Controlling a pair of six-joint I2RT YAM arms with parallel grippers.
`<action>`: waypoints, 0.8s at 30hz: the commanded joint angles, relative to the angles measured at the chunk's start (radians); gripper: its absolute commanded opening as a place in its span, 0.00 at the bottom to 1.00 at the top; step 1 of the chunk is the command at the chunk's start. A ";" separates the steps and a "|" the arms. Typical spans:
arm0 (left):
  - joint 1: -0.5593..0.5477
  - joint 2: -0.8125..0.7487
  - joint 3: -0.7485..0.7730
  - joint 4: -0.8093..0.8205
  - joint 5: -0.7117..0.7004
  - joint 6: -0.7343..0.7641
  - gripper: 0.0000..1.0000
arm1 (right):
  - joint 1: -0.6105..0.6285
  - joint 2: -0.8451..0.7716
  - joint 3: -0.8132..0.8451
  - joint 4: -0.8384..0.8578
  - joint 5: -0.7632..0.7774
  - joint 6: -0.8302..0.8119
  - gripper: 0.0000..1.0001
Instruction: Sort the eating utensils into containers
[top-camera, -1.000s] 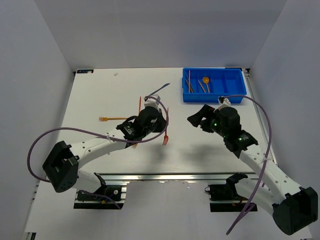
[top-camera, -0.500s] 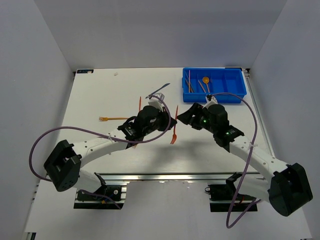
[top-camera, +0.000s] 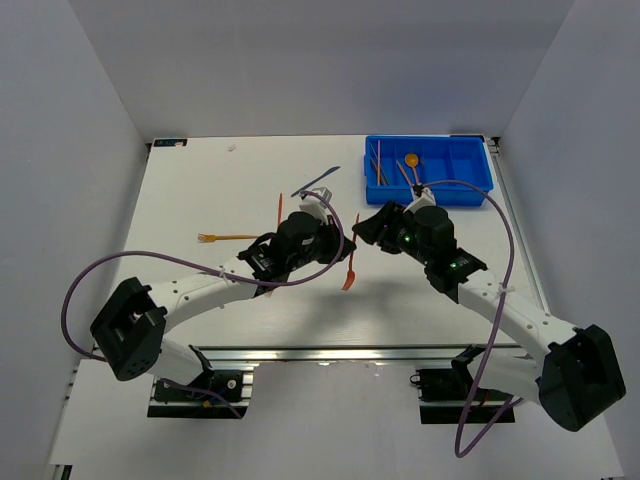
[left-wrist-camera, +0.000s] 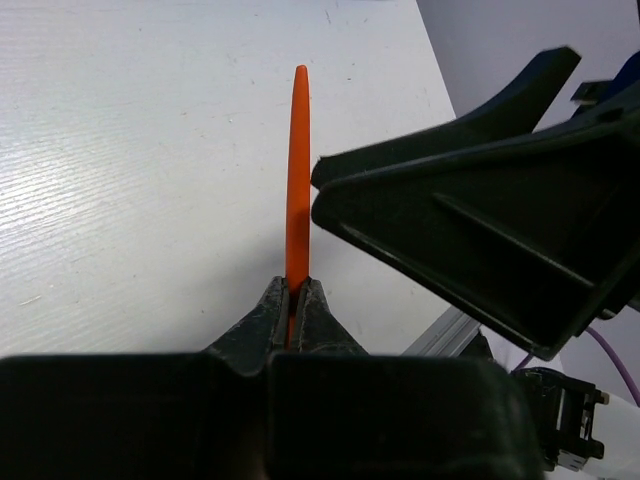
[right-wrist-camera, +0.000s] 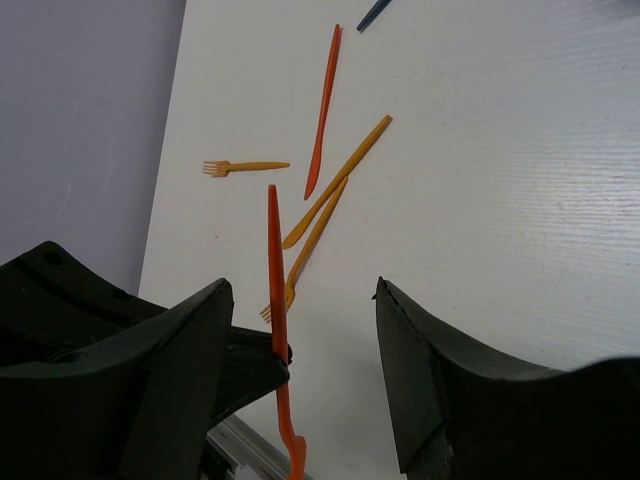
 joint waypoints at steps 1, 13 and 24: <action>-0.001 -0.013 -0.005 0.032 0.030 0.004 0.00 | 0.006 0.022 0.094 0.016 0.003 -0.053 0.64; -0.001 -0.028 0.040 -0.003 -0.005 0.036 0.00 | 0.024 0.186 0.181 -0.035 -0.099 -0.123 0.19; 0.002 -0.201 0.198 -0.534 -0.471 0.089 0.98 | -0.290 0.503 0.730 -0.426 0.124 -0.691 0.00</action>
